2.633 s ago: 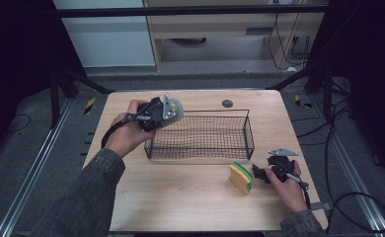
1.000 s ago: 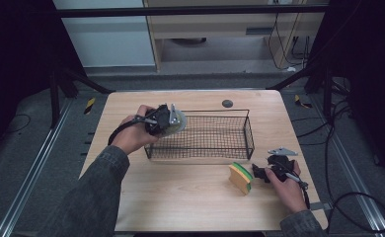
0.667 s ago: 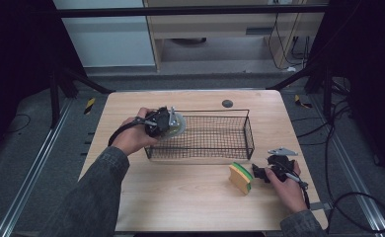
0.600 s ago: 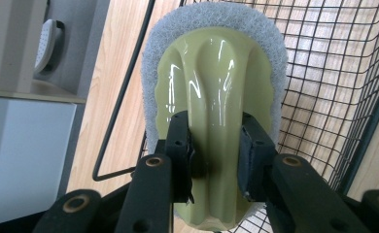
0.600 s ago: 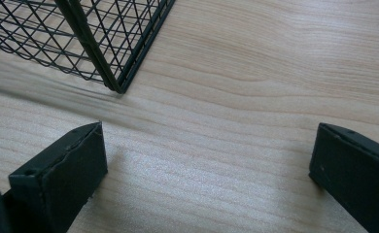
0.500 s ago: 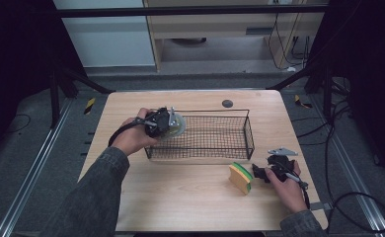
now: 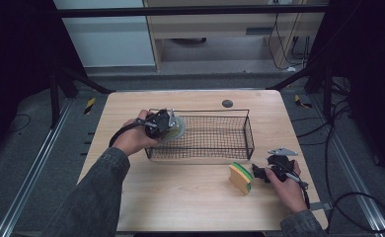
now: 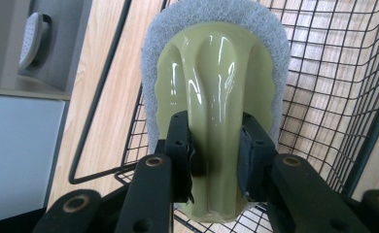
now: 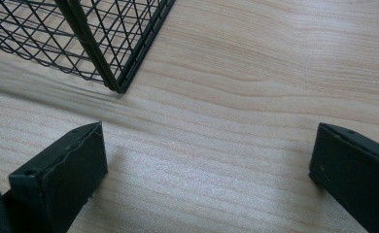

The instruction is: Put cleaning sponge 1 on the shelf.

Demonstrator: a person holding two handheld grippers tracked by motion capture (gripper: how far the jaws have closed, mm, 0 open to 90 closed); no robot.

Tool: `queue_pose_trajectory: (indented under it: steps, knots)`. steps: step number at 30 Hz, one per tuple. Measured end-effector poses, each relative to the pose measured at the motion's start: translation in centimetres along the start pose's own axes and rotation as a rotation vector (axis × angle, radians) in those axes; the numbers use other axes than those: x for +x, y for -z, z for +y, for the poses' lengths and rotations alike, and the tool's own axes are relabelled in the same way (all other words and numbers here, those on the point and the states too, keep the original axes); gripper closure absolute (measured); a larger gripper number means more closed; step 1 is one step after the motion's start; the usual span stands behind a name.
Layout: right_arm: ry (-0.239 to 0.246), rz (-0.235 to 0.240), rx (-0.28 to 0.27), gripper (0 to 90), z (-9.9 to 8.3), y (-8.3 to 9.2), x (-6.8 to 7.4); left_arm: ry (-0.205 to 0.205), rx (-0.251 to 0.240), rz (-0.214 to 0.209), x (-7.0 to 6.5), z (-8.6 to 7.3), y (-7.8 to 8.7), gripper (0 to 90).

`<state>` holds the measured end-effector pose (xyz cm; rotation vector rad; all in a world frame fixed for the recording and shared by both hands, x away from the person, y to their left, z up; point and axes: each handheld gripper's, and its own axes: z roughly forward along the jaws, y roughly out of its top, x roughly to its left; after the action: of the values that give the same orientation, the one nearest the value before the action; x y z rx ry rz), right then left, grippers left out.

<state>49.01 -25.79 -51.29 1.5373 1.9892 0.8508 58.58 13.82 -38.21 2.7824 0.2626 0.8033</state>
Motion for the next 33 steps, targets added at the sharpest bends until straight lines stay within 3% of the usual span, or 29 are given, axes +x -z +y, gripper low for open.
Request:
queue_pose_trajectory:
  steps: [19,33]
  knots:
    - [0.001,0.0,-0.001,0.4,0.0,0.0,0.0,-0.007,0.011,-0.038,-0.5,-0.4,-1.0,70.0]
    - [0.002,0.001,0.0,0.4,0.0,0.0,0.0,-0.005,0.038,-0.071,-0.7,-0.4,-2.6,70.1]
